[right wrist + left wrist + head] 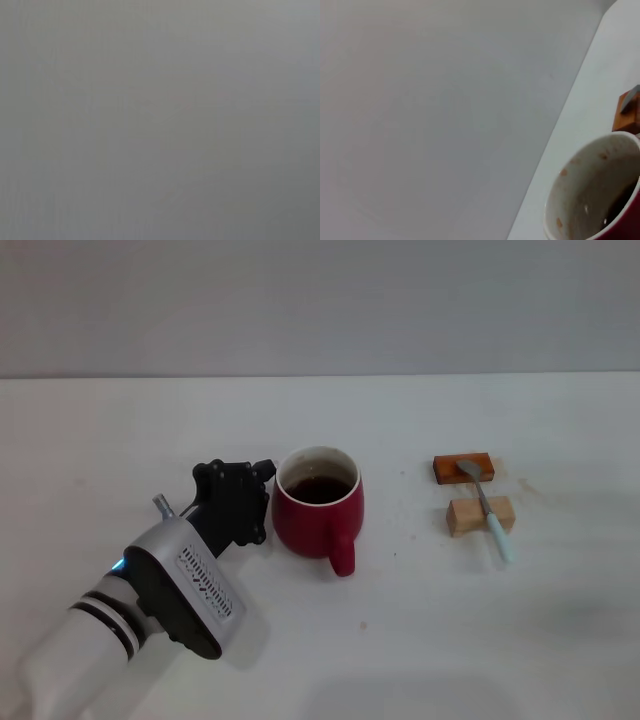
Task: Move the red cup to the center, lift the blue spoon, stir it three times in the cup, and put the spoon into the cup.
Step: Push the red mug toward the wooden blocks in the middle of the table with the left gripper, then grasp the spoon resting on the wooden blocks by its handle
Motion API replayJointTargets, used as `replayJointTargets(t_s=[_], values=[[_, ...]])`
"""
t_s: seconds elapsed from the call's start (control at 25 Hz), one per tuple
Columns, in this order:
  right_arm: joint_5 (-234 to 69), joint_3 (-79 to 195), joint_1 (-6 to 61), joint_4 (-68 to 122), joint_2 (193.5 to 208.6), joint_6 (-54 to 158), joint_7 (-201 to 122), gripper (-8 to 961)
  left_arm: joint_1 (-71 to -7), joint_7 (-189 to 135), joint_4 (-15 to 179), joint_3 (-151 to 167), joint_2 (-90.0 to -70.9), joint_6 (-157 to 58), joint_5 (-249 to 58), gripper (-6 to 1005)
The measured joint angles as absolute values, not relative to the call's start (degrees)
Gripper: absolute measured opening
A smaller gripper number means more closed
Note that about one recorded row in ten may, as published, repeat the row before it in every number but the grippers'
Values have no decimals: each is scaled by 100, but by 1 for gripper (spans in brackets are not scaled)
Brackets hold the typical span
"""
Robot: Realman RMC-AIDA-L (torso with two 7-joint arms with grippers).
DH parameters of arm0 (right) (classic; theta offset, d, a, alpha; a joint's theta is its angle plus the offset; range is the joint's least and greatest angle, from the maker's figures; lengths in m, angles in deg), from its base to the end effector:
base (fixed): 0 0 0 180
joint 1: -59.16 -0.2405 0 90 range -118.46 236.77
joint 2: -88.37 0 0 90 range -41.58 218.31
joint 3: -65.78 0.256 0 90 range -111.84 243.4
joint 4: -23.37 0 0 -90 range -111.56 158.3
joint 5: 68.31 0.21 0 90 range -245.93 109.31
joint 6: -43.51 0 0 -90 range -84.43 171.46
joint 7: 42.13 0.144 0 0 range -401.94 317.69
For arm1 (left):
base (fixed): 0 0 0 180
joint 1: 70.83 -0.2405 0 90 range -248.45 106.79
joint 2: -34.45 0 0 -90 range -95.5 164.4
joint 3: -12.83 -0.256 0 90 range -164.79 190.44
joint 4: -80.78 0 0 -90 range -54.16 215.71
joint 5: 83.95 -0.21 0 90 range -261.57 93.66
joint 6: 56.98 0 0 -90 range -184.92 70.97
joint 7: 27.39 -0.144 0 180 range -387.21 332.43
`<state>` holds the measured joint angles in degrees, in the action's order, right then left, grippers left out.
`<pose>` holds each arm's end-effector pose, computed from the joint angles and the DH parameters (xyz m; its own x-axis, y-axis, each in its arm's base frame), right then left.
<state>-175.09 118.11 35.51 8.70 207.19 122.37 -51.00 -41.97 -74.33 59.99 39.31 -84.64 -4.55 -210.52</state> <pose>0.3374 0.3241 0.0516 0.7504 0.2791 -0.5992 -0.6610 0.3179 -0.6798 -0.2674 0.3272 -0.1043 0.9404 -0.3219 -0.1095 -0.2423 -0.4085 -0.8800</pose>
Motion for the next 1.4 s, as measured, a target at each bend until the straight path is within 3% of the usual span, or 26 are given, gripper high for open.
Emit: replayJointTargets(t_s=[0.72, 0.92, 1.4], values=[[-17509, 11788, 3563, 851, 20731, 12245, -5117, 748, -4413, -7257, 5967, 5063, -8462, -337, -20992, 17], [-17512, 11790, 3572, 851, 20740, 12245, -5131, 747, -4594, -5180, 6361, 7757, -8385, 7, -20984, 17], [-17524, 11698, 3649, 835, 20755, 12192, -5117, 748, -4732, -3346, 6692, 8298, -8370, 516, -21026, 18]])
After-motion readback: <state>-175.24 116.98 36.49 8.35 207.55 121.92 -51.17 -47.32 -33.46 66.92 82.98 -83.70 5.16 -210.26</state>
